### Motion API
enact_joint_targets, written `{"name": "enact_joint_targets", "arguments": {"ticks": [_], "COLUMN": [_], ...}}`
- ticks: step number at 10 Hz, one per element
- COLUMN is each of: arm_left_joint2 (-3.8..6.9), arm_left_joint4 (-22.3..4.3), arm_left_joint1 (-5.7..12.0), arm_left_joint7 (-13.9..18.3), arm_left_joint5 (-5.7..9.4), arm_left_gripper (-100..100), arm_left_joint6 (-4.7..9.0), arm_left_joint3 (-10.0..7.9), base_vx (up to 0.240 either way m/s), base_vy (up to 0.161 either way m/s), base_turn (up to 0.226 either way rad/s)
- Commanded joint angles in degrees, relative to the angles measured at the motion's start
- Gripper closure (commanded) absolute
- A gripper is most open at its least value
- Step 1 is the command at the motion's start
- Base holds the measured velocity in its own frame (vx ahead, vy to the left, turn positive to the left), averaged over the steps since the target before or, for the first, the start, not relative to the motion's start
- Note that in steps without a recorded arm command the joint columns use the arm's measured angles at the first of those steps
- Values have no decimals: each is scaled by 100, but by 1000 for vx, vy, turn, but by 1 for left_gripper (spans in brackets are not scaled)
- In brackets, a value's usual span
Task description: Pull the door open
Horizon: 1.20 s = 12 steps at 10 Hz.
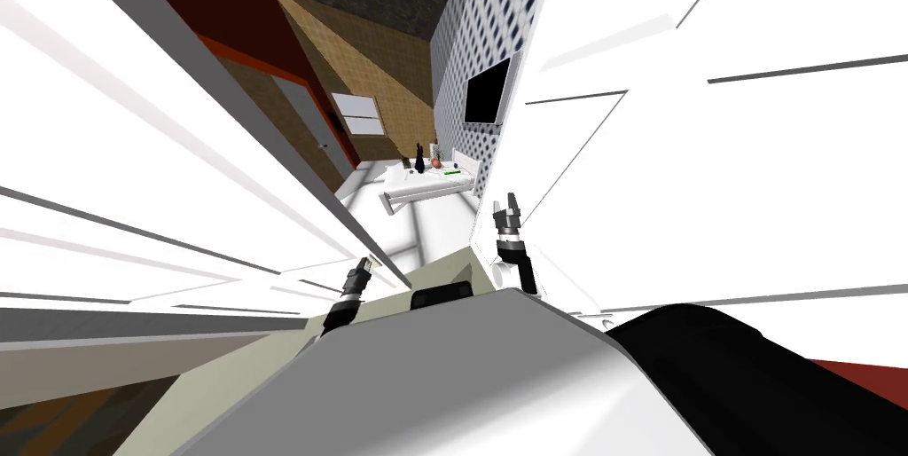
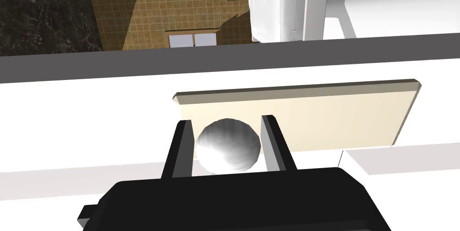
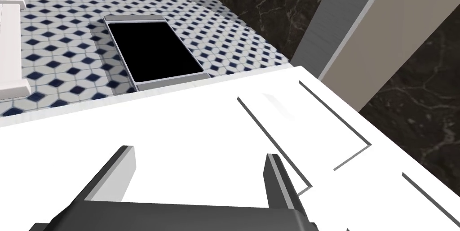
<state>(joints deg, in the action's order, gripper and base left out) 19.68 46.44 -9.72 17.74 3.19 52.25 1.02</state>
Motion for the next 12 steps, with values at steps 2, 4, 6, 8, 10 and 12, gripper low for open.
{"name": "enact_joint_targets", "arguments": {"ticks": [2, 4, 6, 8, 10, 12], "arm_left_joint2": [113, 234, 352, 449, 454, 516], "arm_left_joint4": [2, 3, 5, 6, -85, -155], "arm_left_joint1": [-147, -303, -458, -583, -583, -633], "arm_left_joint7": [109, 224, 338, 430, 444, 494], "arm_left_joint5": [-40, -83, -126, -160, -180, -197], "arm_left_gripper": [100, 100, 100, 100, 100, 100], "arm_left_joint6": [212, 437, 659, 839, 924, 1085], "arm_left_joint3": [78, 161, 243, 309, 344, 376], "base_vx": [-171, -176, -193, -211, -125, -229], "base_vy": [56, 56, 56, 35, 2, 75], "base_turn": [-124, -118, -132, -94, -90, -173]}}
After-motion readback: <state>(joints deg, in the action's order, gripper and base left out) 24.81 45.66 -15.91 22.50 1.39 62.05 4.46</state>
